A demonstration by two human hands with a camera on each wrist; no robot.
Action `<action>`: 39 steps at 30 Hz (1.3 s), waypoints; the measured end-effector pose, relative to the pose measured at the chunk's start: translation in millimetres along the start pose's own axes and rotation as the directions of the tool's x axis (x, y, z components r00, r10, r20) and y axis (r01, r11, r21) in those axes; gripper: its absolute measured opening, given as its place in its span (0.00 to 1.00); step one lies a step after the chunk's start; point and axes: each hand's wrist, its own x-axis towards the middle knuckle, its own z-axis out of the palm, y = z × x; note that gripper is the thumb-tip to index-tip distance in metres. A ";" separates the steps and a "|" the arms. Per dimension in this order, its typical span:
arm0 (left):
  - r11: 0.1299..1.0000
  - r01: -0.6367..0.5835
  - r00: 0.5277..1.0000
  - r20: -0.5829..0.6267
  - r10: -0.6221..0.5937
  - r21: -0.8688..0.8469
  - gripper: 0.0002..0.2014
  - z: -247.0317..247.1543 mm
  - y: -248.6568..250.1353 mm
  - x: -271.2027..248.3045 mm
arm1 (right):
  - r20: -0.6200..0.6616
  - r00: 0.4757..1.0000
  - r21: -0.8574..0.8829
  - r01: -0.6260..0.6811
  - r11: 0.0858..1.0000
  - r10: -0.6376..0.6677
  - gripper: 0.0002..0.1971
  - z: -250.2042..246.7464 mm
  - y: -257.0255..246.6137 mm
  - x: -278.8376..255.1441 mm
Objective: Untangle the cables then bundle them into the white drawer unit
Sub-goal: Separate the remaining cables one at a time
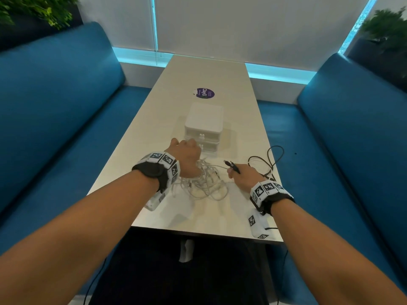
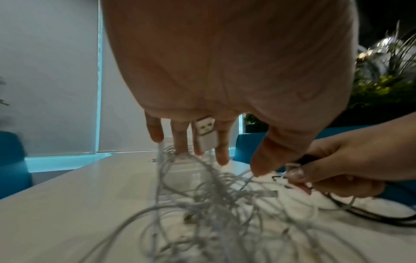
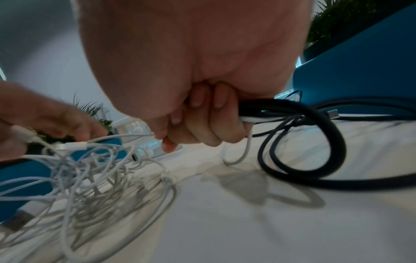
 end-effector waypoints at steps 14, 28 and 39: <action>0.994 -0.078 0.990 -0.108 0.086 0.082 0.14 41.7 31.6 17.9 | 0.003 0.998 -0.024 -0.058 0.998 0.058 0.14 -21.6 25.1 -5.7; 0.977 -0.121 0.985 -0.104 0.140 0.175 0.06 46.5 46.6 22.1 | -0.047 0.994 -0.057 0.100 0.993 -0.103 0.15 16.5 -19.7 -3.5; 0.968 -0.189 0.955 -0.199 0.220 0.162 0.13 48.2 14.6 13.8 | -0.019 0.998 0.019 0.061 0.998 -0.060 0.12 3.6 -14.1 -3.5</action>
